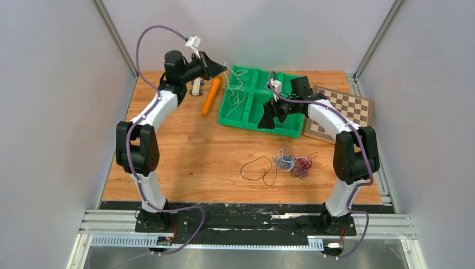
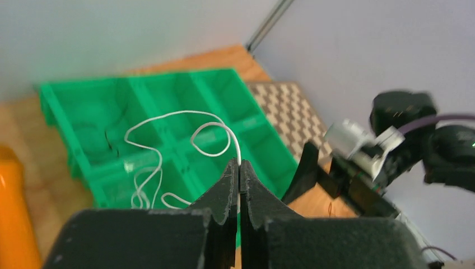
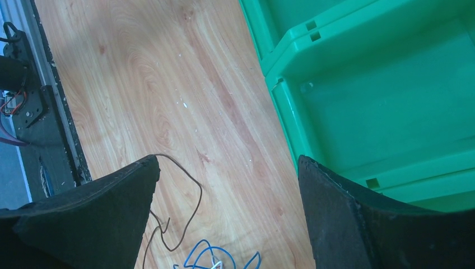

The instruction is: Untangle the cables

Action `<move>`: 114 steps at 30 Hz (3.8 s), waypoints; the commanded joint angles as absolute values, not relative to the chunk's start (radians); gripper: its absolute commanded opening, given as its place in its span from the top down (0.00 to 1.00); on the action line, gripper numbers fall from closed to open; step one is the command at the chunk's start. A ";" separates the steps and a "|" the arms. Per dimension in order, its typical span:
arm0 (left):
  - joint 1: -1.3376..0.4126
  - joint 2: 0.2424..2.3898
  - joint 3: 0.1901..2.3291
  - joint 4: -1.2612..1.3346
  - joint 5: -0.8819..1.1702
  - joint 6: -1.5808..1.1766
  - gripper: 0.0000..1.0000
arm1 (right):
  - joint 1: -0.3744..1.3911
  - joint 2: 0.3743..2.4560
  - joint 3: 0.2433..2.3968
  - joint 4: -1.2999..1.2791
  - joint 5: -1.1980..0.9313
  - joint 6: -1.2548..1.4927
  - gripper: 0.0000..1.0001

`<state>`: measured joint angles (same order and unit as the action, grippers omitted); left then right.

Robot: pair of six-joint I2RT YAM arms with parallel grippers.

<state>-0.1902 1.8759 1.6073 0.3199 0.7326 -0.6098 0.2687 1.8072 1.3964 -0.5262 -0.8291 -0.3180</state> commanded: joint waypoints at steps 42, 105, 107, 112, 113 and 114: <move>-0.433 1.944 1.635 -0.238 0.264 -0.175 0.36 | 0.202 1.671 1.322 -0.733 -0.701 -0.535 0.10; -0.249 1.066 0.827 -0.096 0.892 -0.296 1.00 | 0.420 1.828 1.139 -0.651 -0.578 -0.450 0.64; -0.169 1.035 0.864 -0.188 0.922 -0.262 1.00 | 0.401 1.823 1.122 -0.659 -0.547 -0.471 0.59; 0.032 1.040 0.938 -0.345 0.983 -0.176 1.00 | 0.347 1.808 1.099 -0.704 -0.500 -0.534 0.59; 0.046 1.054 0.944 -0.402 0.981 -0.148 1.00 | 0.336 1.806 1.098 -0.713 -0.501 -0.541 0.59; 0.049 1.062 0.955 -0.432 0.974 -0.066 1.00 | 0.325 1.804 1.099 -0.722 -0.500 -0.549 0.60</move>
<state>-0.0002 1.0328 0.9119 -0.2287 0.9333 -0.2417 0.3595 1.8286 1.1172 -0.6758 -0.5873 -0.4736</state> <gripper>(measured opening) 0.008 0.408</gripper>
